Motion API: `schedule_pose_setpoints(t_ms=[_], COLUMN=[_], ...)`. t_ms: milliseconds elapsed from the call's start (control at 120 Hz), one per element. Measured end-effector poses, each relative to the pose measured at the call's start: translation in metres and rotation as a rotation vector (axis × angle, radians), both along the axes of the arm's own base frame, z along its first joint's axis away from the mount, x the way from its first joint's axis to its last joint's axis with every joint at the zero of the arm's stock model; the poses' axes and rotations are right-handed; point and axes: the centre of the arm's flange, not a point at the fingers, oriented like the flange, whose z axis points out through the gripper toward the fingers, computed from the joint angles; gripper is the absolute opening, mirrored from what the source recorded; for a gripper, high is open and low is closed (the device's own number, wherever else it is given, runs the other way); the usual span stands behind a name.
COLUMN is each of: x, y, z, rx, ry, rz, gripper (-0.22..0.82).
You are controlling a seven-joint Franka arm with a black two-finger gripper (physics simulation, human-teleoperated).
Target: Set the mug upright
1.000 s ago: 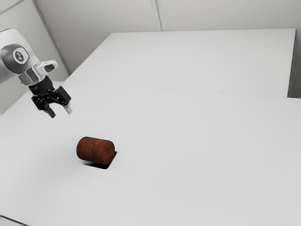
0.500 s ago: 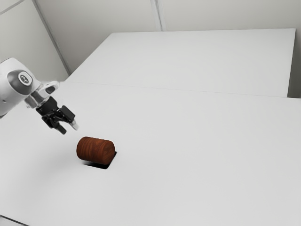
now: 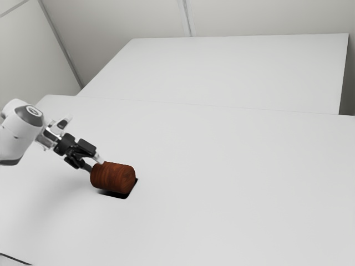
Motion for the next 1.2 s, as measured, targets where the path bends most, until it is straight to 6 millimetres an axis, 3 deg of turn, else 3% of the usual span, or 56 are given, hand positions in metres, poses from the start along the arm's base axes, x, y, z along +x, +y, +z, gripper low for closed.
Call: schedule_pose_setpoints(t_ms=[192, 325, 425, 583, 708, 883, 1025, 1142, 1200], x=[-0.009, -0.012, -0.012, -0.010, -0.008, -0.002, 0.003, 0.013, 0.019], y=[-0.001, -0.006, -0.009, -0.015, -0.019, -0.031, -0.049, -0.064, -0.083], z=[-0.027, -0.032, -0.032, -0.028, -0.024, 0.007, 0.037, 0.076, 0.095], rx=[-0.119, -0.189, -0.224, -0.249, -0.250, -0.222, -0.191, -0.111, -0.047], ry=[-0.028, -0.061, -0.087, -0.123, -0.148, -0.218, -0.275, -0.316, -0.320], rz=[0.043, 0.053, 0.044, 0.017, -0.009, -0.061, -0.120, -0.201, -0.274], gripper=[0.60, 0.57, 0.44, 0.12, 0.02, -0.12, -0.15, -0.17, -0.17])
